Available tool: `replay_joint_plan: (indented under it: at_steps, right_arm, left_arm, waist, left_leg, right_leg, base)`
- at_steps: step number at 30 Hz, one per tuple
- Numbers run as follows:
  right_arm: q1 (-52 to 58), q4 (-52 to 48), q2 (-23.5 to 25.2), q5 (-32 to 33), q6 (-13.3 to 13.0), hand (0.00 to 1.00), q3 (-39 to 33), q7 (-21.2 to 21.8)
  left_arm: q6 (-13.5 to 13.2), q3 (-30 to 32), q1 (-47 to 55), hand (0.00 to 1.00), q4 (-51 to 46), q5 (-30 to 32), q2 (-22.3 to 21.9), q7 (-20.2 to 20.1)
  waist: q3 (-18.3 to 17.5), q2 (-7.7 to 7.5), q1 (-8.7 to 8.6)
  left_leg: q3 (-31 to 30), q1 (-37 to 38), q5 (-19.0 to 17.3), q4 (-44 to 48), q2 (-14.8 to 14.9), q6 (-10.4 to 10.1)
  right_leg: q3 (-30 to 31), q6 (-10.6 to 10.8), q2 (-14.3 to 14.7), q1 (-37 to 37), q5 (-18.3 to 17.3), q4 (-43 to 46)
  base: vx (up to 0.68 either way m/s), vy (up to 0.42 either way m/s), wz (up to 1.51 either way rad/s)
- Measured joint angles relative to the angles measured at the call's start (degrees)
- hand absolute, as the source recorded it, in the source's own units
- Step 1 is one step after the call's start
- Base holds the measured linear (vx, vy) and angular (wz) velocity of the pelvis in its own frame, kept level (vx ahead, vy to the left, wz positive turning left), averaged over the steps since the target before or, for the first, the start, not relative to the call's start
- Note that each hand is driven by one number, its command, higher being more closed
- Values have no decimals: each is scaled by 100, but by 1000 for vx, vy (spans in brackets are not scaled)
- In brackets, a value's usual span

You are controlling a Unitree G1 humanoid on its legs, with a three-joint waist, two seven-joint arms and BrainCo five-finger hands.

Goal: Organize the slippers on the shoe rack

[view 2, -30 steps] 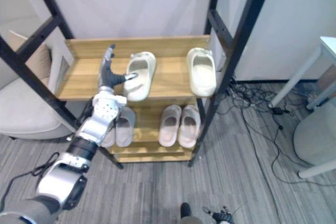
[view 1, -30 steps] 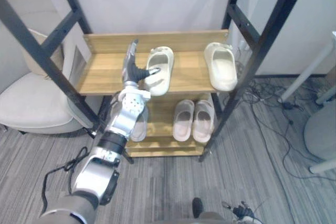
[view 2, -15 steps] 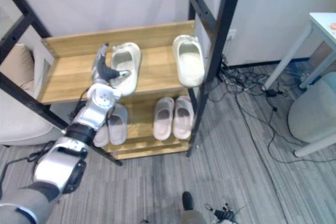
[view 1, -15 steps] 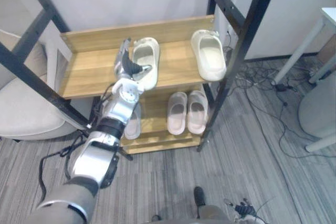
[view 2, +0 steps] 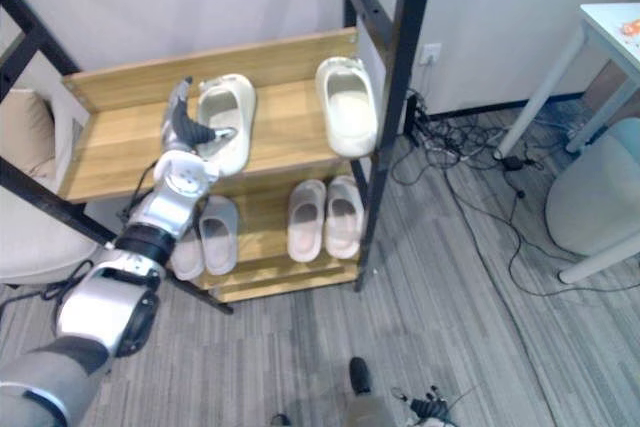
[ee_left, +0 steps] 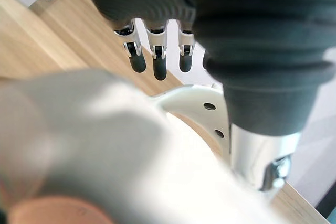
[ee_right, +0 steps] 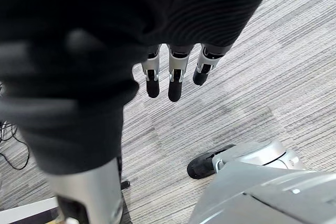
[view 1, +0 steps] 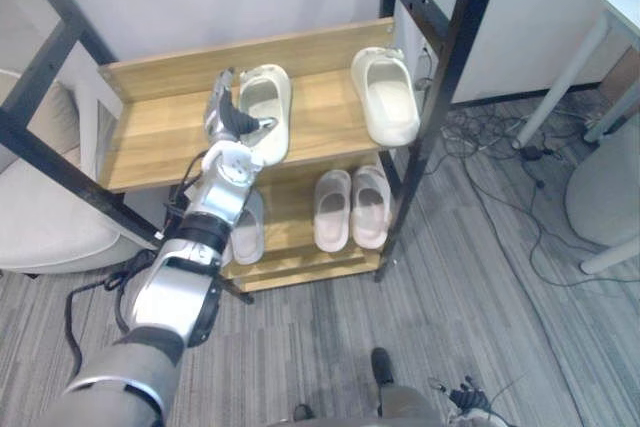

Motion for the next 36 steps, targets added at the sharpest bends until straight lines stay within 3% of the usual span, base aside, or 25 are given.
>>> replay_joint_plan:
  at_steps: [9, 26, 36]
  right_arm:
    - [1, 9, -14, 1, 75, 0, 4, 21]
    - [3, 34, -66, -1, 154, 0, 72, 48]
    - [8, 39, -111, -1, 206, 0, 108, 94]
  left_arm:
    - [-7, 181, -205, 0, 583, -699, 139, -127]
    - [-95, 203, -407, 0, 754, -1658, 323, -235]
    - [-217, 200, -594, 0, 483, -1749, 323, -221]
  waist:
    - [2, 10, 1]
    - [-8, 25, 34]
    - [-11, 98, 33]
  left_leg:
    - [20, 0, 20, 0, -52, 32]
    - [-4, -89, 47, 3, -125, 74]
    - [-72, -97, 52, -5, -133, 81]
  right_leg:
    - [32, 14, -45, -41, 29, 0]
    - [25, 25, -119, -92, 58, 0]
    - [-29, 24, -133, -76, 58, 0]
  base:
    - [-8, -3, 0]
    - [0, 0, 0]
    - [1, -3, 1]
